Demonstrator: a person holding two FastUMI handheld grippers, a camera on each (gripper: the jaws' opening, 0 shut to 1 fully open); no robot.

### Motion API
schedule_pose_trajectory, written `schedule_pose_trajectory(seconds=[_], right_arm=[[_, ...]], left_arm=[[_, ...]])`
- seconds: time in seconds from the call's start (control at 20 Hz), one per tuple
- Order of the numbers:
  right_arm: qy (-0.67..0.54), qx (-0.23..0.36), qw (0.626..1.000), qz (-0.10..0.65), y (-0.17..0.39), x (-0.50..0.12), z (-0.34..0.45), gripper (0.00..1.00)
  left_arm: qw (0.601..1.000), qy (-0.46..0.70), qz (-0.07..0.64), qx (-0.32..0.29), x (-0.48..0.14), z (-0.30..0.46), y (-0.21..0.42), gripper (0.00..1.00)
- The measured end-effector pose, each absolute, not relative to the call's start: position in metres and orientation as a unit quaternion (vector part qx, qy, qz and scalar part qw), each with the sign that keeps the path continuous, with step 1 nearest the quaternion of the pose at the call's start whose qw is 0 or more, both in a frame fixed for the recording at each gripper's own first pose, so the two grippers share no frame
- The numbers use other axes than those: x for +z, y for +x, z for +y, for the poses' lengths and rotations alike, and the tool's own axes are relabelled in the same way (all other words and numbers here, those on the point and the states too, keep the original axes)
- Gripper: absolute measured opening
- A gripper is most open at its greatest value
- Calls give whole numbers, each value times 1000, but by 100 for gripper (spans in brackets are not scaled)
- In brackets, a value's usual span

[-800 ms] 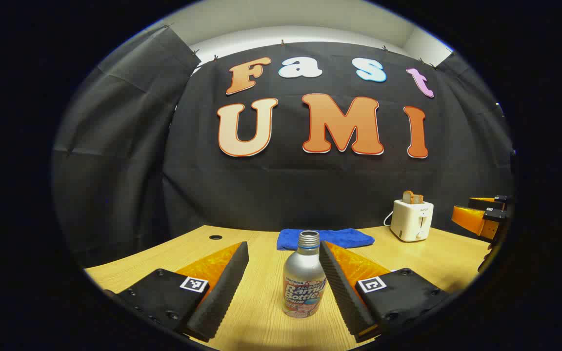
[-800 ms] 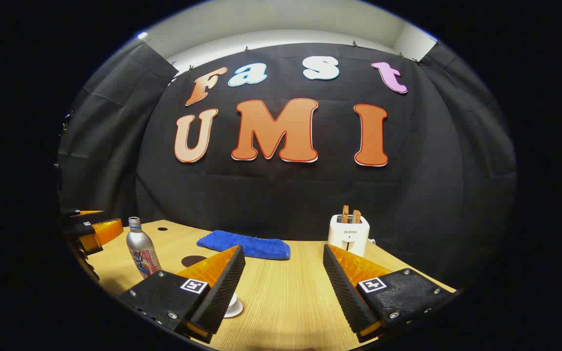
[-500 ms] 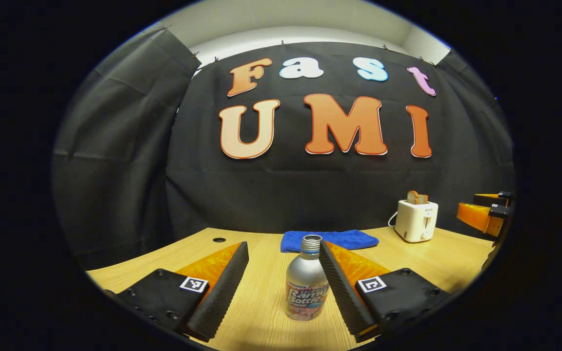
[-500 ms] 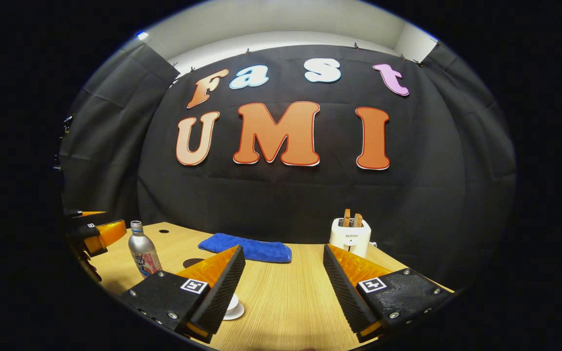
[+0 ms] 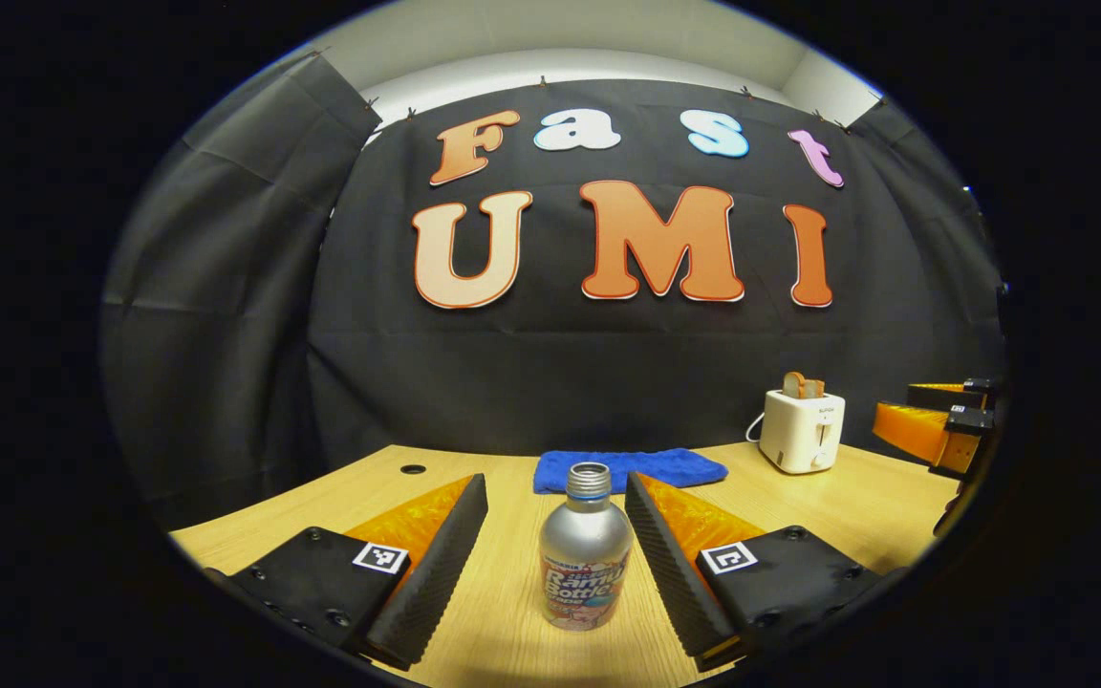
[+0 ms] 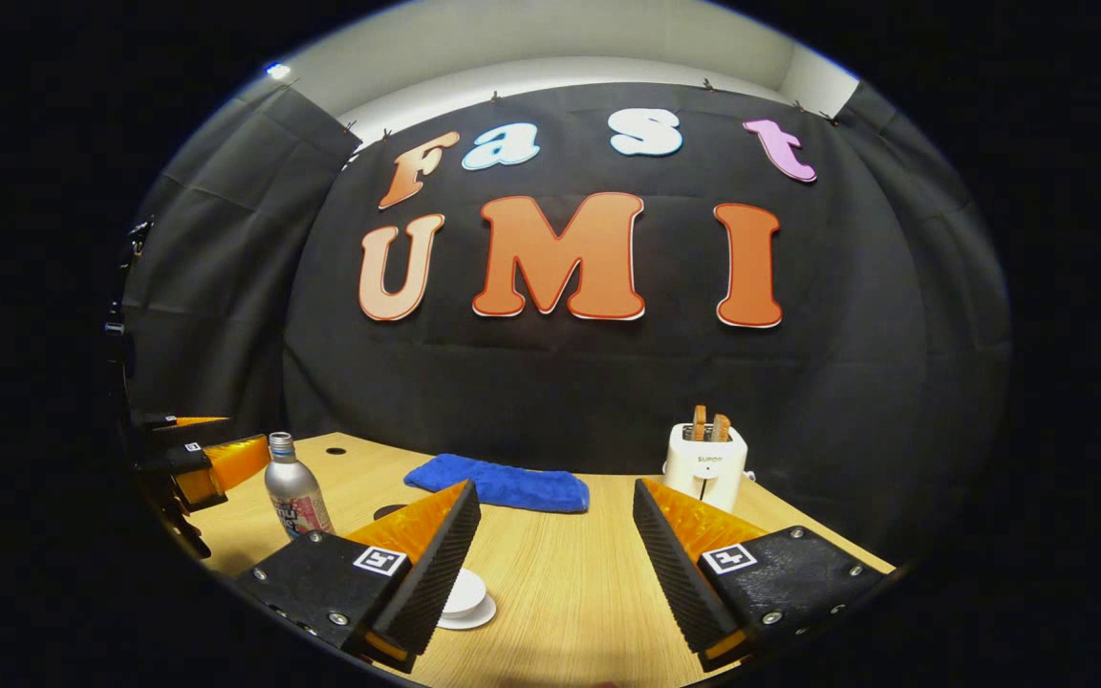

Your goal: Open the teacup lid with one hand, grasp the water bottle and pour water into the teacup with the other hand; after pouring, place the water bottle on the coaster and then close the teacup lid.

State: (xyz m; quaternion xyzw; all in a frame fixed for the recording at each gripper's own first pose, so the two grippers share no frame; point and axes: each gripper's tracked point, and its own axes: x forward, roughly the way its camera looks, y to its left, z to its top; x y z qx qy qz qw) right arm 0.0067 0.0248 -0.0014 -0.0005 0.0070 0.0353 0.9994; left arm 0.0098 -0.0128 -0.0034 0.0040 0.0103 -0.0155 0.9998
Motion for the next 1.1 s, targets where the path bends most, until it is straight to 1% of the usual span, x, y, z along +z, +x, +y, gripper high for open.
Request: schedule_pose_trajectory(seconds=[0.05,0.1,0.15,0.25,0.35,0.6,0.65,0.7,0.8,0.85,1.0,1.05,1.1], right_arm=[[2,46,999,14,7,-6,32,96],[5,58,998,19,7,-9,41,97],[5,67,997,24,8,-13,49,96],[-3,86,995,41,10,-26,63,97],[-13,91,994,63,15,-43,73,96],[-31,118,988,96,23,-71,96,96],[-36,118,987,104,23,-79,97,94],[-39,120,985,114,25,-87,99,93],[-37,128,982,131,27,-101,109,85],[-36,132,982,132,29,-102,112,84],[-41,137,980,136,35,-109,118,76],[-41,140,979,140,36,-113,121,70],[-41,143,978,143,37,-115,123,67]], left_arm=[[1000,7,17,-14,-7,-12,9,93],[1000,11,24,-9,-13,-8,9,98],[1000,12,28,-7,-16,-6,8,94],[999,11,34,-9,-20,-6,7,98],[999,14,39,-8,-25,-4,5,95],[999,24,42,-12,-27,-6,0,96],[999,25,41,-11,-28,-6,-1,94],[999,25,42,-10,-29,-5,-1,96],[999,22,44,-12,-30,-7,-3,95],[999,22,45,-12,-32,-8,-2,95],[998,23,49,-13,-34,-7,-3,95],[998,23,49,-12,-35,-7,-3,96],[998,22,49,-12,-34,-7,-3,96]])
